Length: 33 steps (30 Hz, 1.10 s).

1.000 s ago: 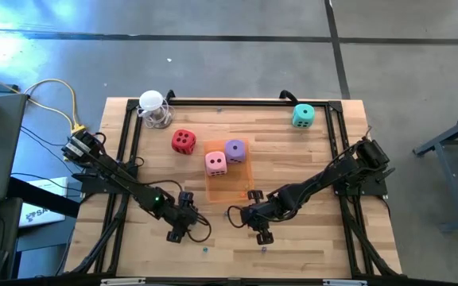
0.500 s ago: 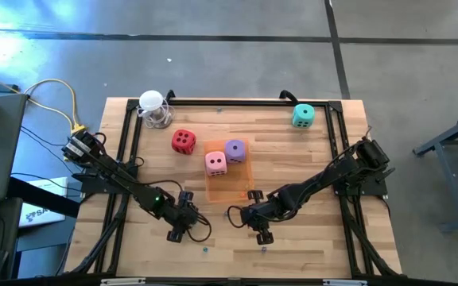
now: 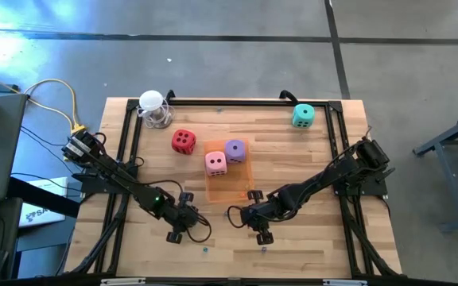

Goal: Pick & Place Dice
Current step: Put the small light blue die into the orange bin

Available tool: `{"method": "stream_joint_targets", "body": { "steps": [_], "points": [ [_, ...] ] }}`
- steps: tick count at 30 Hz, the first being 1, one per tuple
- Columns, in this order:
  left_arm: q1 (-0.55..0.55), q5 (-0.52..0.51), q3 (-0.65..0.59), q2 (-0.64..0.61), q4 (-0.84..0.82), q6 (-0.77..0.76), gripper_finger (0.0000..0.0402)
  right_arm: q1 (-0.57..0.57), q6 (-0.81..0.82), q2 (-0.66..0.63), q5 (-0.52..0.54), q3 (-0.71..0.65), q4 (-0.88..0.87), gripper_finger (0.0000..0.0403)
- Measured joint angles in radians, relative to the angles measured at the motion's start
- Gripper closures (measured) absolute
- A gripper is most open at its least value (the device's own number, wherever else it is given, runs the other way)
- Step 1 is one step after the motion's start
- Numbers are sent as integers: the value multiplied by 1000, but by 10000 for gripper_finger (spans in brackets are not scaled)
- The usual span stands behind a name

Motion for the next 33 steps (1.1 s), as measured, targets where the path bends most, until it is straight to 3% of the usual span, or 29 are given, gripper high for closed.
{"method": "stream_joint_targets", "body": {
  "steps": [18, 28, 33],
  "points": [
    [0, -1, 0, 0, 0, 20, 357, 0, -2, 0, 1, 0, 0, 318],
    [0, -25, 0, -4, -5, 29, 363, 0, -2, 0, 13, 0, 0, 318],
    [-1, -64, 0, -48, -10, 34, 364, 22, 1, -5, 99, 0, -5, 333]
  ]
}}
